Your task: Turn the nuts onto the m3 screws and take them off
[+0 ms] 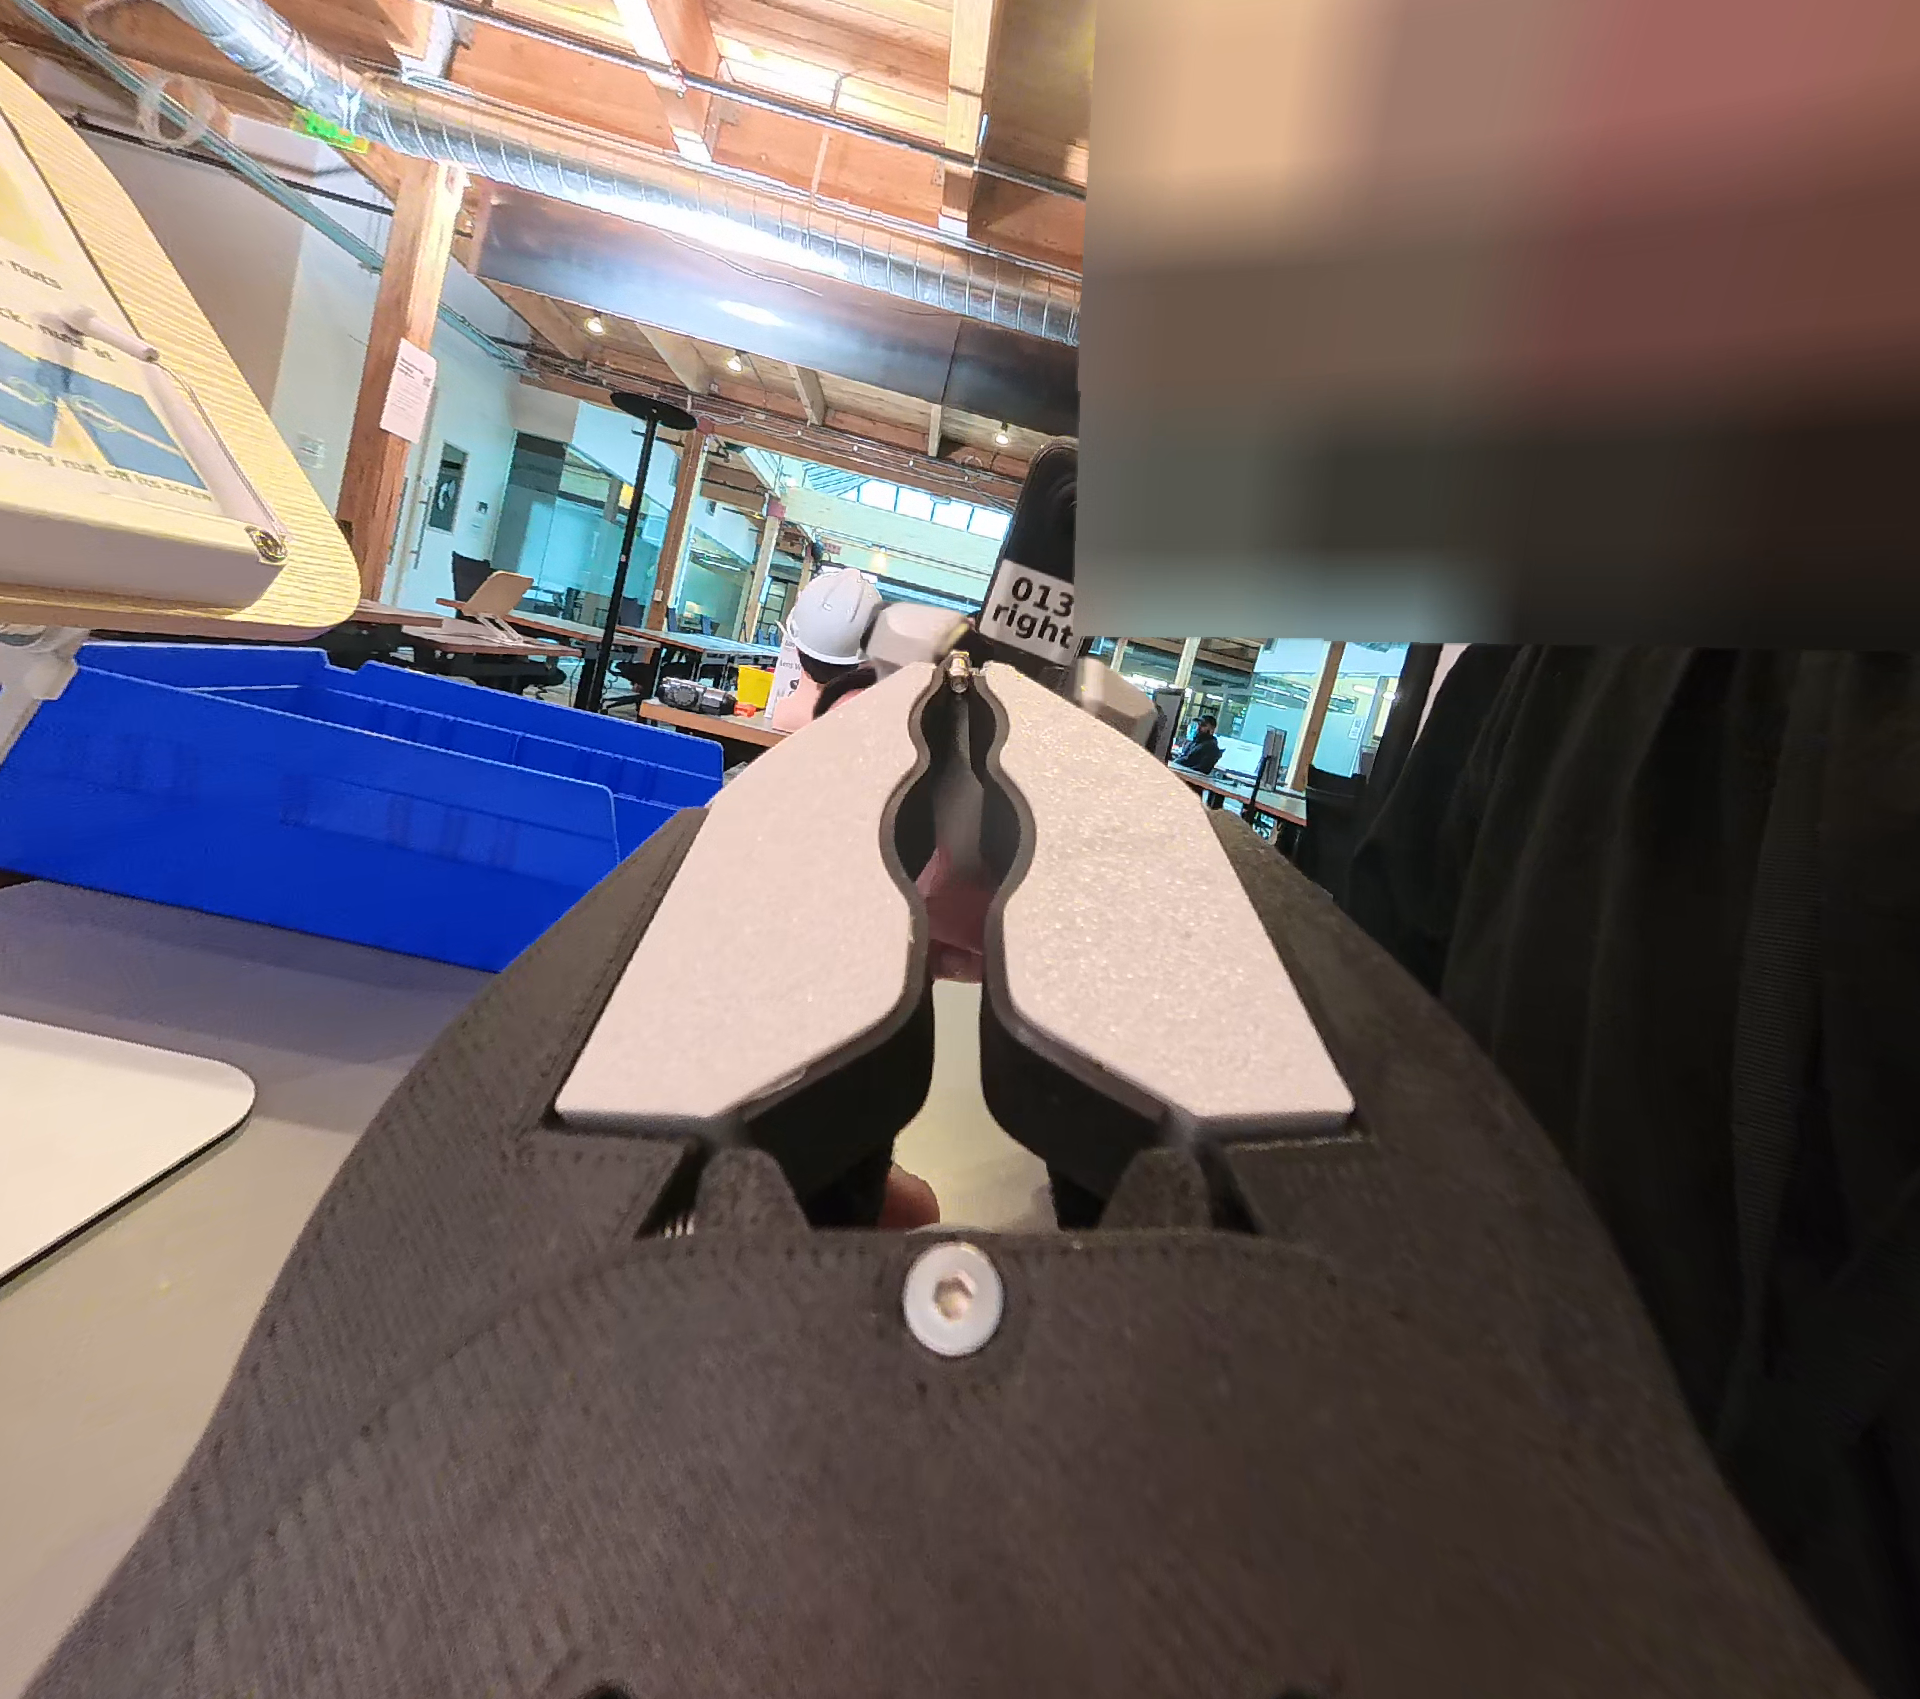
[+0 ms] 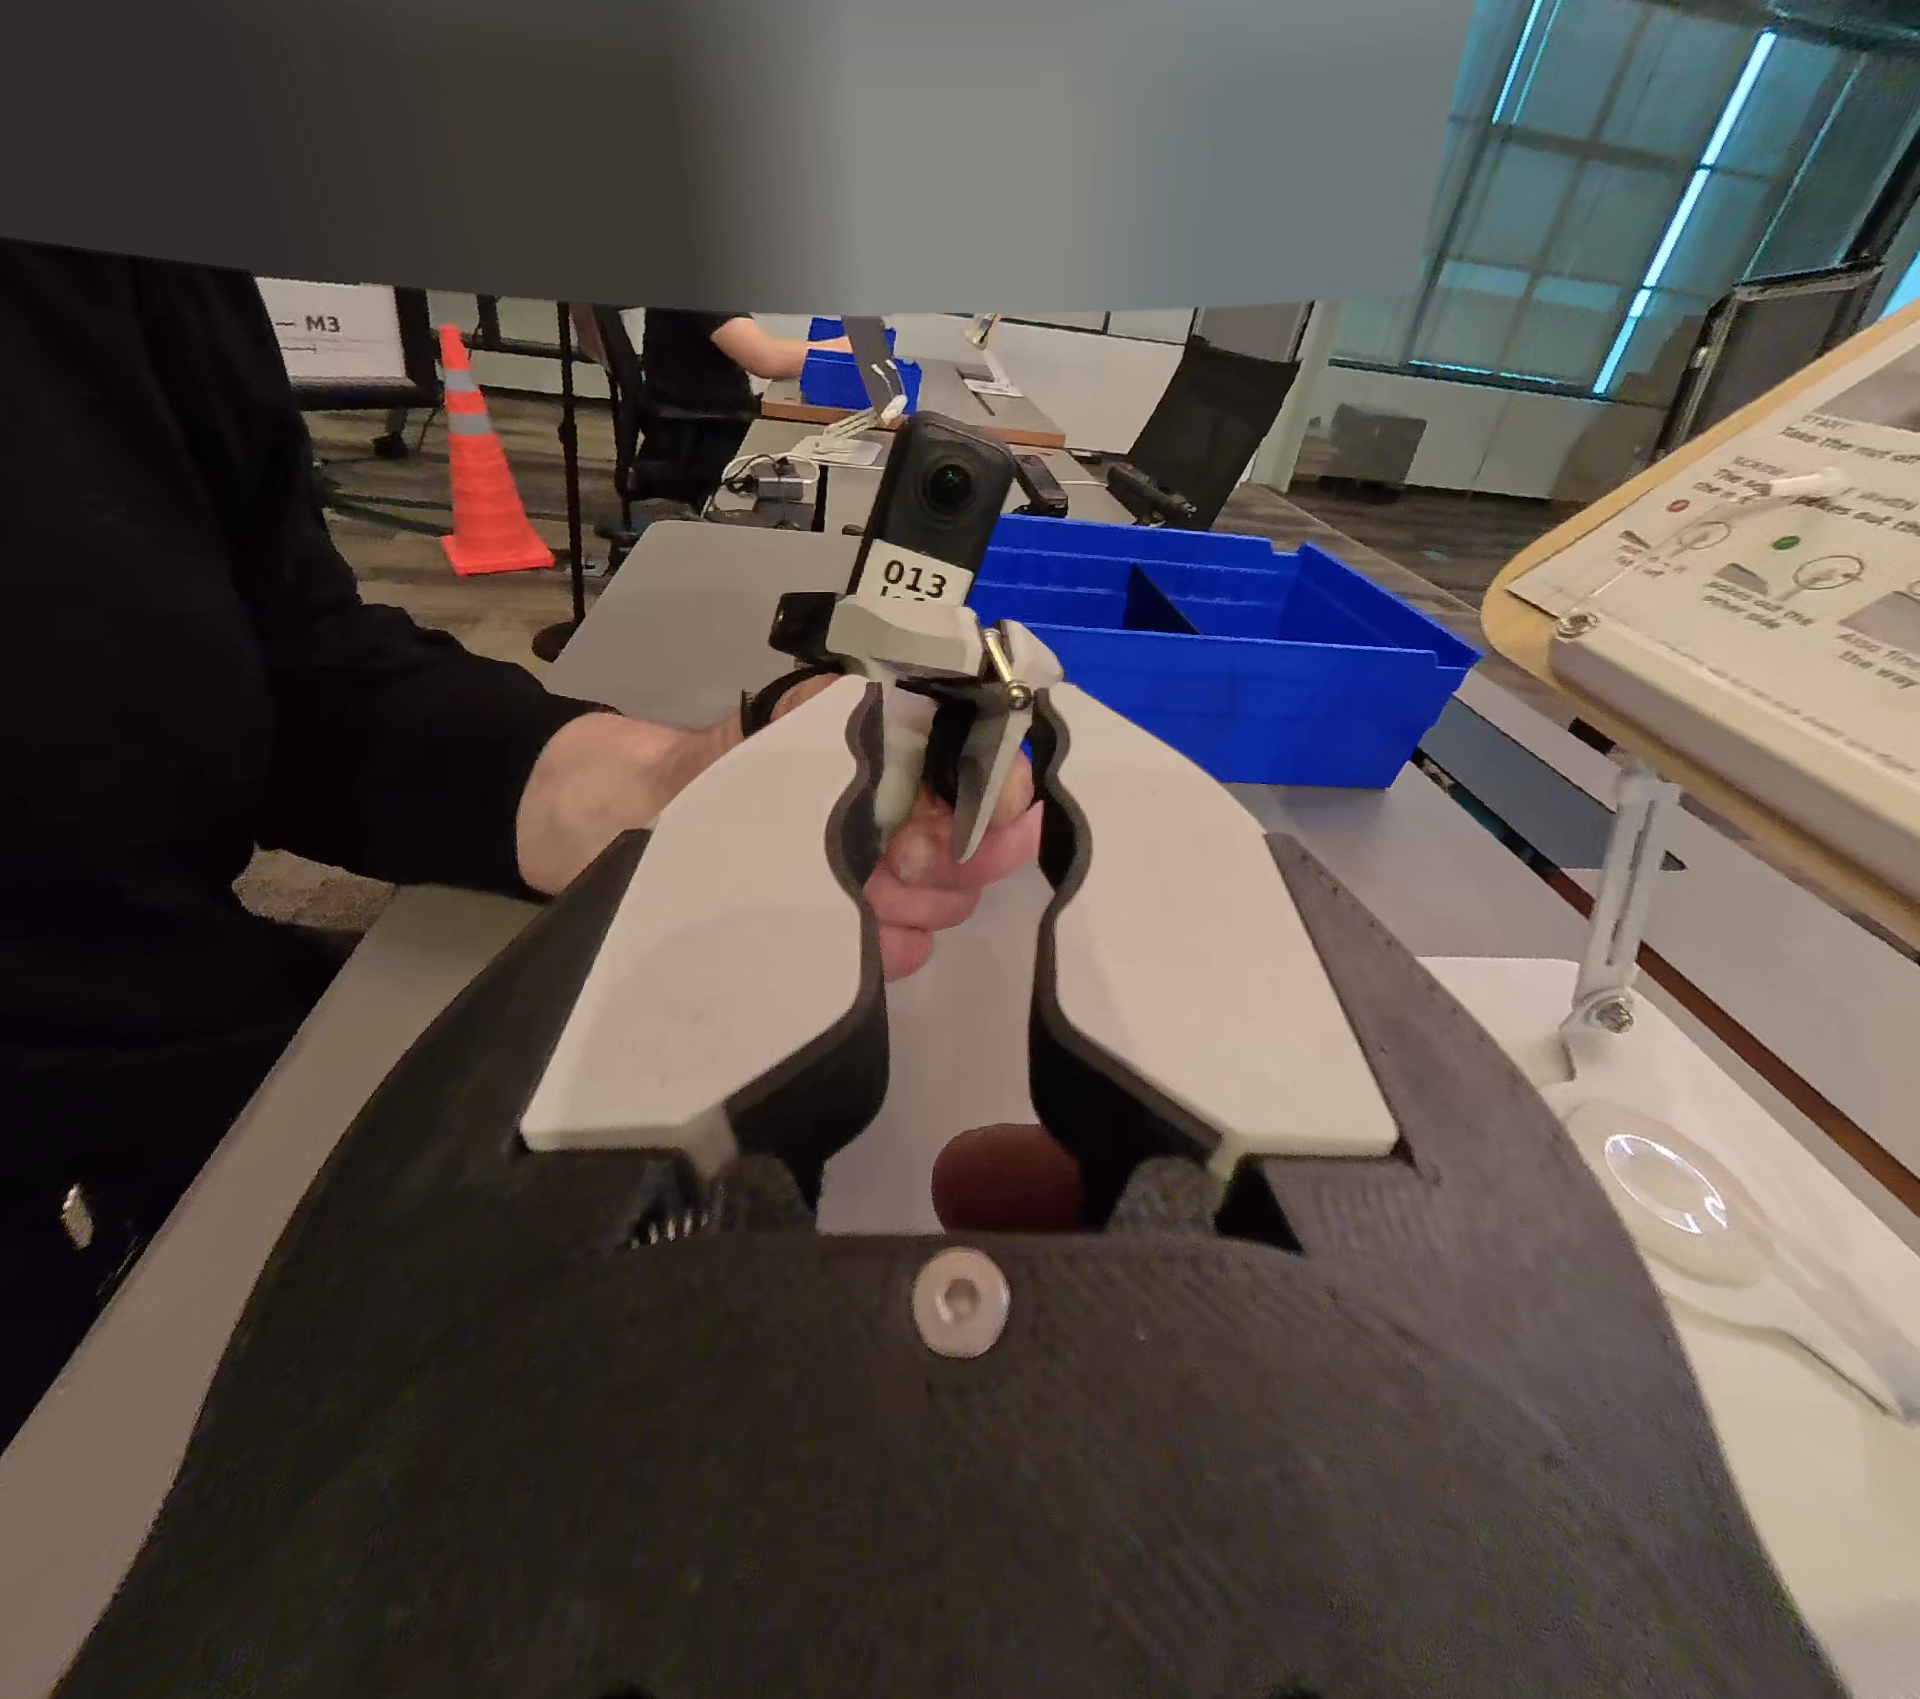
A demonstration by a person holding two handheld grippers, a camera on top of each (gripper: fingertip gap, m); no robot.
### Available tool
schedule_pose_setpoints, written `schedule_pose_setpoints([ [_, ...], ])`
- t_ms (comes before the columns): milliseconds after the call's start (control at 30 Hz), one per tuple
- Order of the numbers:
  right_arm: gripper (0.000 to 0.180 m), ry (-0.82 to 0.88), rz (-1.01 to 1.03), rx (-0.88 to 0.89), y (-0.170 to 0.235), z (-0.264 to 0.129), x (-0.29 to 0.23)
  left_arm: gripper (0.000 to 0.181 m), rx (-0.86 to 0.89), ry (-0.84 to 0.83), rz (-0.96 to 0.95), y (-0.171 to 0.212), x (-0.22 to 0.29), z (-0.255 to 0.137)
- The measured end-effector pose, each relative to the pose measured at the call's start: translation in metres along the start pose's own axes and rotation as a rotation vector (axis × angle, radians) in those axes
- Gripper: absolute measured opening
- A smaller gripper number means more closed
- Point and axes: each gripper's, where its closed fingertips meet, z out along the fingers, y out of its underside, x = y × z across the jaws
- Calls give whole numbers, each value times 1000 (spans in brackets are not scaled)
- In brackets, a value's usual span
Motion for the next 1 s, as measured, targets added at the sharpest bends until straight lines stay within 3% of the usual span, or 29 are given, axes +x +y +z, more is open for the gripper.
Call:
schedule_pose_setpoints([
  [67, 28, -15, 6, -14, 3, 3, -3, 3, 6, 2, 0, -1, 0, -1],
  [167, 13, -77, 10, -64, 14, 5, -13, 3, 9, -3, 1, -2, 0, -1],
  [333, 29, 15, 8, 7, 1, 1, 2, 3, 5, 2, -3, -1, 1, 0],
  [500, 16, -86, 24, -54, 12, 4, -14, 3, 8, -5, 3, -2, 0, -1],
  [733, 24, -2, 22, -4, 2, 0, 1, 3, 2, 4, -2, 0, 1, 0],
  [867, 13, -55, 17, -45, 11, 2, -9, 3, 5, 1, 1, -1, 1, 0],
  [1000, 32, 13, 29, 24, -1, -1, 4, 3, 0, 6, -4, 0, 1, 0],
])
